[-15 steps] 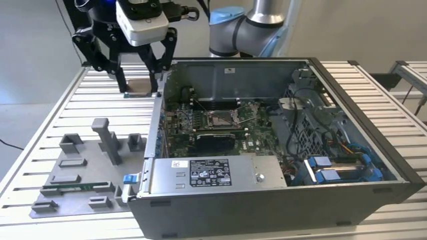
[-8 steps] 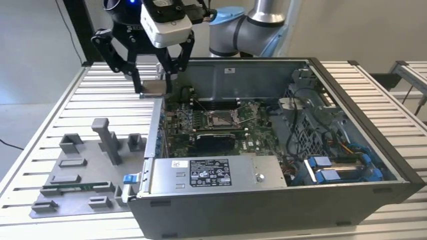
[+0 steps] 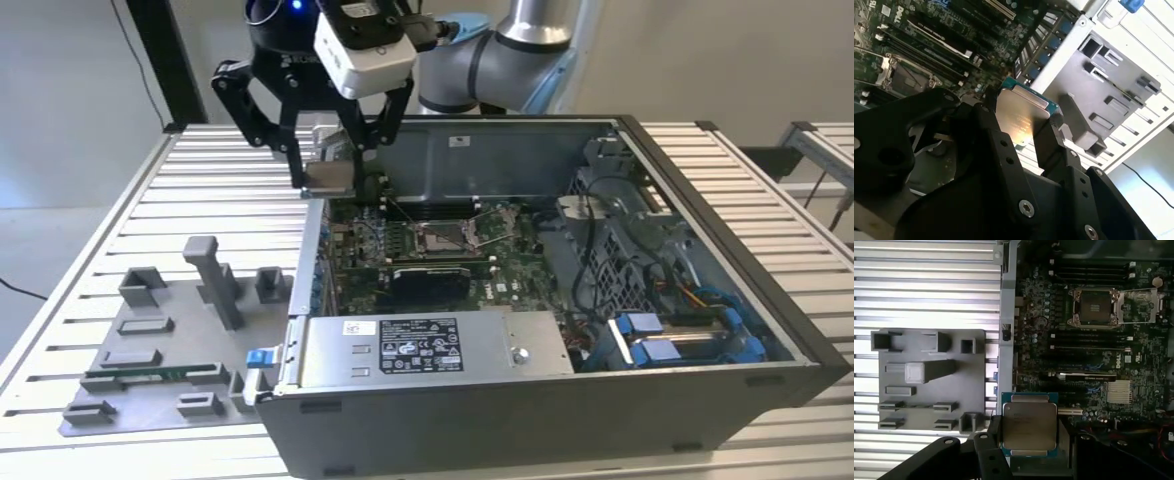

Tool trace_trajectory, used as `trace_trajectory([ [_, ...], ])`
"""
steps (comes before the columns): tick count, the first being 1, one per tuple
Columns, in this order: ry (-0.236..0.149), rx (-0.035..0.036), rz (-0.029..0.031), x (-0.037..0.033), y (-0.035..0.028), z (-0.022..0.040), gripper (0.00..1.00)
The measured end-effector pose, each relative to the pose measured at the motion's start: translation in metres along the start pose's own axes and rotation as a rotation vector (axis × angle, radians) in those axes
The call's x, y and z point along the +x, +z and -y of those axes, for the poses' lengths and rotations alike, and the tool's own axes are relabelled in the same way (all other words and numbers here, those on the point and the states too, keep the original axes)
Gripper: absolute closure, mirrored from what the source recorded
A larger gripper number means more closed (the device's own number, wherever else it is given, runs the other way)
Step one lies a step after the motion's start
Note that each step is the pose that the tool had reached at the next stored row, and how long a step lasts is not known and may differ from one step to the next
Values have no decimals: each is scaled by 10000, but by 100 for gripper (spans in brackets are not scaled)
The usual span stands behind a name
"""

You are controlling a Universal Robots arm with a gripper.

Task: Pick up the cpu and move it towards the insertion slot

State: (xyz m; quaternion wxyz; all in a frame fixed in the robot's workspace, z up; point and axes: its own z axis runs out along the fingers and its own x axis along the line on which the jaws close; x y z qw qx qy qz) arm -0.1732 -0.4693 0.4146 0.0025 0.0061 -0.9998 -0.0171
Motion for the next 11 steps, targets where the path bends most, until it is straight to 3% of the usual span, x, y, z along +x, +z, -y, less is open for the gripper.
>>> trace_trajectory([
  [4,1,-1,0,-89,10,1,100],
  [11,0,-1,0,-321,28,2,100],
])
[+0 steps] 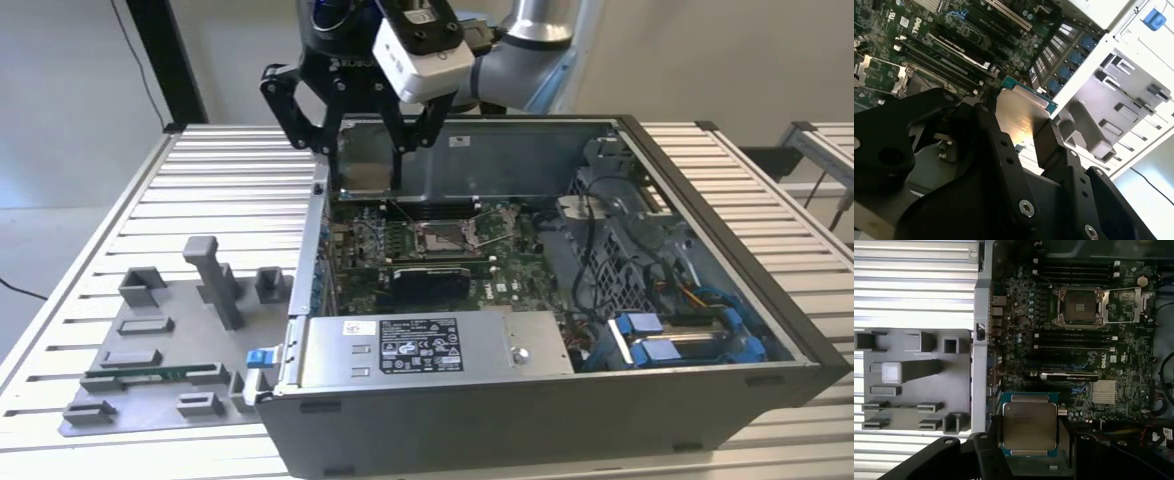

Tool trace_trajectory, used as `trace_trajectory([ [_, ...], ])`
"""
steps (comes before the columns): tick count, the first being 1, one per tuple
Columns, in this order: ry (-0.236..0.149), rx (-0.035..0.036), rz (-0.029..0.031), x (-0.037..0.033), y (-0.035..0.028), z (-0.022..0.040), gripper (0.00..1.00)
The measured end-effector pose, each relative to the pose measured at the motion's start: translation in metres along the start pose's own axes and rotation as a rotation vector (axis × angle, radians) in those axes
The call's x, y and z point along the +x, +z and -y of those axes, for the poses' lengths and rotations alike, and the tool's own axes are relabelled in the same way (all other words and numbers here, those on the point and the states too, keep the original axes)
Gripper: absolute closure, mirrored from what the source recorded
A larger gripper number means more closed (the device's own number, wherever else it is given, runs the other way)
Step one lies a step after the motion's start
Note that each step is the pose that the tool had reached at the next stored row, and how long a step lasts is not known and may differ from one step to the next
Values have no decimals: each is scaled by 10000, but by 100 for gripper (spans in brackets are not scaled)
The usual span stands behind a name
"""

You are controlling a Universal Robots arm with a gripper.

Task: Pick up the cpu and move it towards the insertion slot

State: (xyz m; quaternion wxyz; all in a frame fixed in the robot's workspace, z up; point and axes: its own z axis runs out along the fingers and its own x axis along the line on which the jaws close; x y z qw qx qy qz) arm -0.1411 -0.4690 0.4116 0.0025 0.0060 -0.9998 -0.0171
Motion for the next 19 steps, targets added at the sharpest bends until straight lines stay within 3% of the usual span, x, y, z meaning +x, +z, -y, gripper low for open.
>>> trace_trajectory([
  [19,0,0,0,-543,42,2,100],
])
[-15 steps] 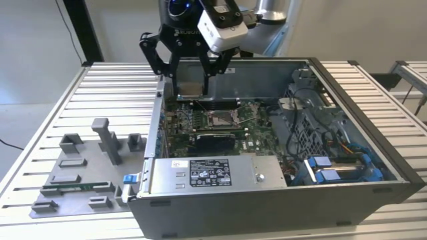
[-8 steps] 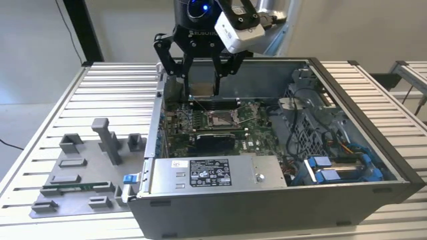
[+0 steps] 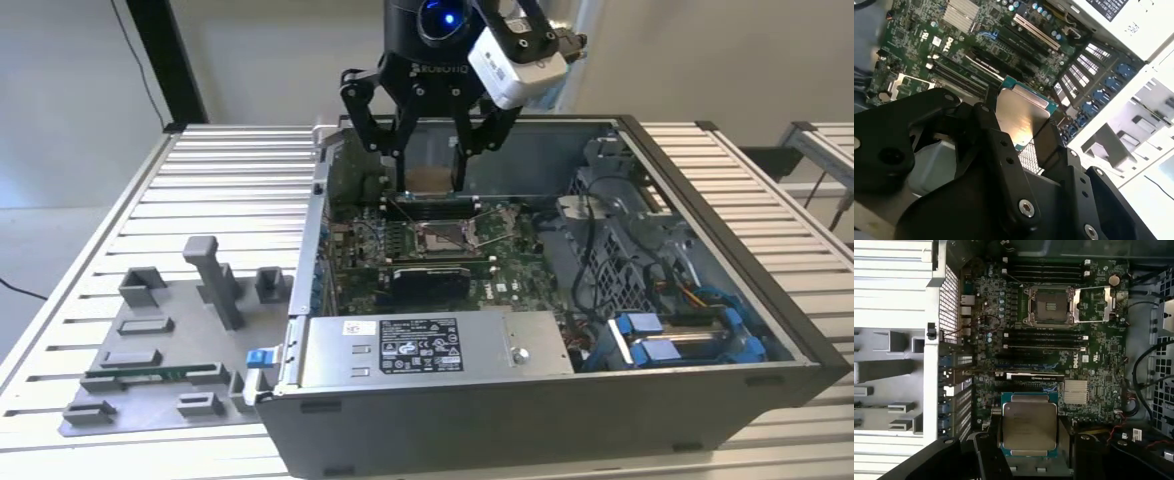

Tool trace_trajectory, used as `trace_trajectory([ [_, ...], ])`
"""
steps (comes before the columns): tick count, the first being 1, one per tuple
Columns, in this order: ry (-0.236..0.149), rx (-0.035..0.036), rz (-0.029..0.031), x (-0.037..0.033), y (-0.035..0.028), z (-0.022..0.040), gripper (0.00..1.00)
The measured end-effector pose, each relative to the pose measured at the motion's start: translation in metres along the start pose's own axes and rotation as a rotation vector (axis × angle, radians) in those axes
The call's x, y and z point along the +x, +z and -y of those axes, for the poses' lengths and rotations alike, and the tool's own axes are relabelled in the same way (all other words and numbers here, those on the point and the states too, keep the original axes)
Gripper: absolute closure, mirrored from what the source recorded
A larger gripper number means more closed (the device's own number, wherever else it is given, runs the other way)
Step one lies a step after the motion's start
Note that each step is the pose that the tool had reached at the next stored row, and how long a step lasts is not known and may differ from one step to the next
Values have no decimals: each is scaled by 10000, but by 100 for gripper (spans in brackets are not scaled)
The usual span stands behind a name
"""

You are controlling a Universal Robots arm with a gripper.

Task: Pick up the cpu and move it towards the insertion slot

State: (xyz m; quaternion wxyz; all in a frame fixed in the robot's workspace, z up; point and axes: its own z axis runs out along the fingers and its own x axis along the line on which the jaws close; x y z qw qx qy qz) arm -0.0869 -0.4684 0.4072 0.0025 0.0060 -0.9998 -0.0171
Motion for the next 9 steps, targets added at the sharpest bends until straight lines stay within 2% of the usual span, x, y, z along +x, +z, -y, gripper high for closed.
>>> trace_trajectory([
  [5,0,0,0,-143,10,1,100],
  [9,0,0,0,-232,18,2,100],
])
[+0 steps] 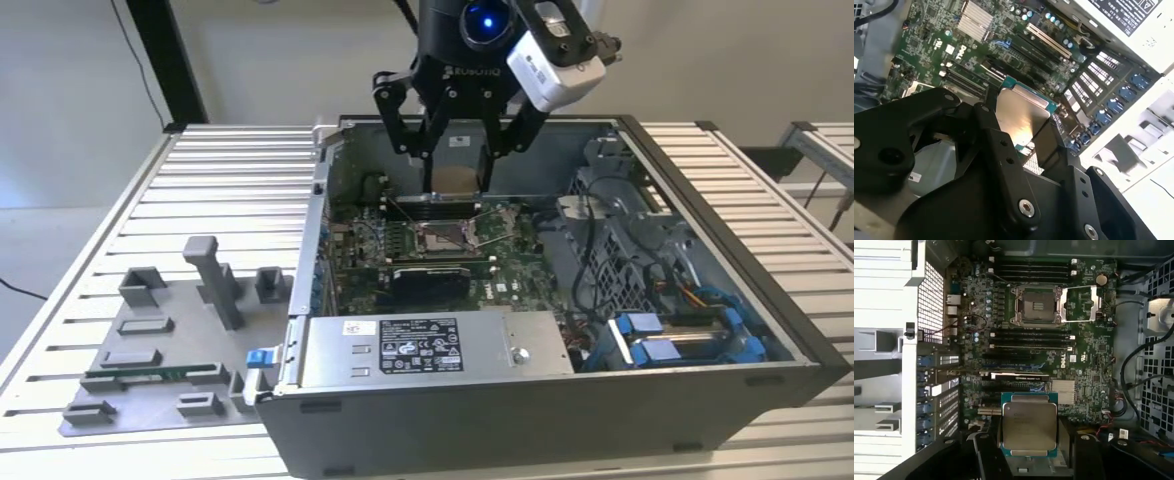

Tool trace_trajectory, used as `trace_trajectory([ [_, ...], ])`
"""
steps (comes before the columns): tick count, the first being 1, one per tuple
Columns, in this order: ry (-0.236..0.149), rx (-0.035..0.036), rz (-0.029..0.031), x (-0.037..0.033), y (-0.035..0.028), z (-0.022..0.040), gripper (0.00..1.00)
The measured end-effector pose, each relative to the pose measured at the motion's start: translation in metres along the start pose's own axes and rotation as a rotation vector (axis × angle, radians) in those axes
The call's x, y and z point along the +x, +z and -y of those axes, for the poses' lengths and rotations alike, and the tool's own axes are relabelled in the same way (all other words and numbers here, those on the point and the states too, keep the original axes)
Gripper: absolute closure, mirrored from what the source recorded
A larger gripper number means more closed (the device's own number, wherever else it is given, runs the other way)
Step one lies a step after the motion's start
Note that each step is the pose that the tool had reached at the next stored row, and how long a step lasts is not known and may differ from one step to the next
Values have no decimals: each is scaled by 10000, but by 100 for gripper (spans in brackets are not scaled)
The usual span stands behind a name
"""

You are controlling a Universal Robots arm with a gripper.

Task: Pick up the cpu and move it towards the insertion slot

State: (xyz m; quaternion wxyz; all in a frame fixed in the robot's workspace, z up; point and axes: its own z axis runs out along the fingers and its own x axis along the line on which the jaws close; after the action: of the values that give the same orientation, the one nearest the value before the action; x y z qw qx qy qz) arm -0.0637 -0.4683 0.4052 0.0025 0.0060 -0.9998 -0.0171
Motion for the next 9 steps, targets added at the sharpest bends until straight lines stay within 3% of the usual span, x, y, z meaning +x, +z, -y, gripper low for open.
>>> trace_trajectory([
  [9,-1,-1,0,-143,18,0,100],
])
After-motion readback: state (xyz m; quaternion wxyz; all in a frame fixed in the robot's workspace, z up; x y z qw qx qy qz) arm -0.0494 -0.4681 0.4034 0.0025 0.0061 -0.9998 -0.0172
